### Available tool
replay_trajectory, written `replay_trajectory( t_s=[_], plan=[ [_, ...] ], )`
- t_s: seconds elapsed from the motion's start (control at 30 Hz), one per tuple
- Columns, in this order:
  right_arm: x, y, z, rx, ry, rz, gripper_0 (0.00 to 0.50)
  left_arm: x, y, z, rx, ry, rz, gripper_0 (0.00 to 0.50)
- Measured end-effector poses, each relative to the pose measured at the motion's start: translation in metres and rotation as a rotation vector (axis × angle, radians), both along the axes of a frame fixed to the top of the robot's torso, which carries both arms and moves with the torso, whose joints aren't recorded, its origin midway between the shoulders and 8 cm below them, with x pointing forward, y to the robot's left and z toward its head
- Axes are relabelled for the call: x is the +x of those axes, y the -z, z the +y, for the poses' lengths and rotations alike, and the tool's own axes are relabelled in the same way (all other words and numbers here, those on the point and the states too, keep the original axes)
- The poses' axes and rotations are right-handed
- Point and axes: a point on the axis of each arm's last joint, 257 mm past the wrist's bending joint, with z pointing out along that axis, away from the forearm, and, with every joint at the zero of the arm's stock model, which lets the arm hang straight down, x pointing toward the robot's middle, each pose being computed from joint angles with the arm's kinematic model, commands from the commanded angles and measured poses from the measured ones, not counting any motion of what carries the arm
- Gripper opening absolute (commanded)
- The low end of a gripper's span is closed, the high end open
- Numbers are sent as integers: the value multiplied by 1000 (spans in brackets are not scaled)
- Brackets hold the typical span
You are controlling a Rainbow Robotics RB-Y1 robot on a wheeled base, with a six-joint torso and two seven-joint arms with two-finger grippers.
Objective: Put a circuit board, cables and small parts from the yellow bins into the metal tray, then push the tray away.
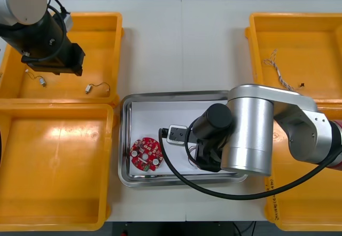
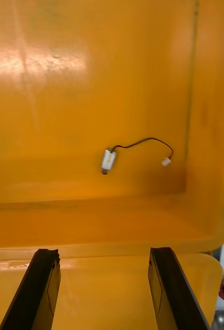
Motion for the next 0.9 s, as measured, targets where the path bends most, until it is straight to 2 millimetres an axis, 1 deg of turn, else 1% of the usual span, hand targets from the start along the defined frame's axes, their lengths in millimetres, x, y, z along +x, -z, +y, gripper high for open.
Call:
replay_trajectory(
  t_s=[0.2, 0.33, 0.5, 0.63, 0.7, 0.73, 0.77, 0.8, 0.87, 0.9],
  plan=[
    [-1, 13, 5, 8, 11, 16, 0, 7, -3, 24, -35, -80, 14, 500],
    [1, 24, 6, 21, 14, 11, 0, 11, -4, 44, -13, -135, 7, 500],
    [0, 36, 0, 5, 17, 8, 0, 11, 1, 61, 17, -87, 34, 500],
    [-2, 39, -1, 2, 16, 14, 0, 13, -1, 74, 33, -63, 32, 500],
    [-3, 40, -1, 1, 17, 17, 36, 16, -1, 79, 36, -78, 22, 500],
    [-4, 41, -1, 1, 18, 19, 204, 18, -1, 81, 35, -82, 16, 500],
    [-4, 41, -1, 0, 18, 19, 295, 20, 0, 82, 33, -85, 12, 500],
    [-4, 41, -2, 0, 18, 19, 336, 22, 1, 83, 30, -88, 8, 500],
    [-3, 41, -2, -1, 18, 13, 479, 26, 2, 85, 23, -97, -4, 500],
    [-2, 40, -1, -1, 18, 8, 500, 29, 3, 87, 20, -102, -10, 500]
  ],
)
